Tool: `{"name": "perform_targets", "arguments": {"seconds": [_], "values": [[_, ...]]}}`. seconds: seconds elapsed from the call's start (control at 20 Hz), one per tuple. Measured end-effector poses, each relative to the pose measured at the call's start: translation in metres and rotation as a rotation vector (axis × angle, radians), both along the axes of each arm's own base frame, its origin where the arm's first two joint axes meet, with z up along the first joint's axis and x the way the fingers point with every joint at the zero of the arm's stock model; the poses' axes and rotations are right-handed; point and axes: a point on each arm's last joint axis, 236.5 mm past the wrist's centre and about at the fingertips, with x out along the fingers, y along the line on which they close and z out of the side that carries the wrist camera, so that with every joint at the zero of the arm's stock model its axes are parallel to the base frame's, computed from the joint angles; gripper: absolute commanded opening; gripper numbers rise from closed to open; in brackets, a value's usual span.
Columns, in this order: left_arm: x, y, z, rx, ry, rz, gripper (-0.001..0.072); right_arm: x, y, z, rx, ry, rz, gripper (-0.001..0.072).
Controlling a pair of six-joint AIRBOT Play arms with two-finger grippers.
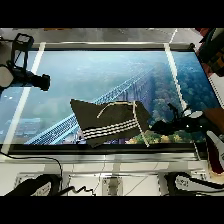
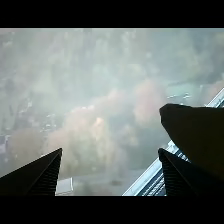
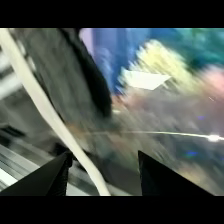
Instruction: Fold the clothes and pants, and hang the long-sleeved shirts on hangers.
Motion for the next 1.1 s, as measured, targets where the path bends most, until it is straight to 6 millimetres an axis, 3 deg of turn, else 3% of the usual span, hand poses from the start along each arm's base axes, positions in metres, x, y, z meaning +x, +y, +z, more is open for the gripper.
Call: {"name": "perform_targets", "arguments": {"seconds": [0.25,0.5,0.65,0.7,0.8,0.85,0.9,1.1], "values": [[0.005,0.013,-0.032,0.059,0.099,0.025,0.0694,0.017,0.025,-0.009,0.141,0.064,-0.111,0.0480],[0.008,0.021,-0.059,0.079,0.178,0.044,0.0679,0.034,0.024,-0.018,0.134,-0.002,-0.115,0.0314],[0.007,0.030,-0.071,0.063,0.218,0.069,0.0679,0.047,0.020,-0.017,0.112,-0.095,-0.072,0.0283],[0.005,0.033,-0.076,0.049,0.233,0.081,0.0679,0.052,0.018,-0.017,0.104,-0.127,-0.069,0.0166],[-0.001,0.040,-0.086,0.014,0.269,0.108,0.0679,0.063,0.014,-0.017,0.087,-0.174,-0.079,0.0128],[-0.007,0.043,-0.092,-0.008,0.296,0.122,0.0679,0.068,0.014,-0.015,0.088,-0.196,-0.086,0.0053],[-0.012,0.045,-0.100,-0.036,0.324,0.136,0.0679,0.074,0.013,-0.014,0.086,-0.217,-0.099,0.0033],[-0.050,0.039,-0.147,-0.185,0.497,0.177,0.0679,0.086,0.020,-0.004,0.122,-0.267,-0.122,0.0026]]}}
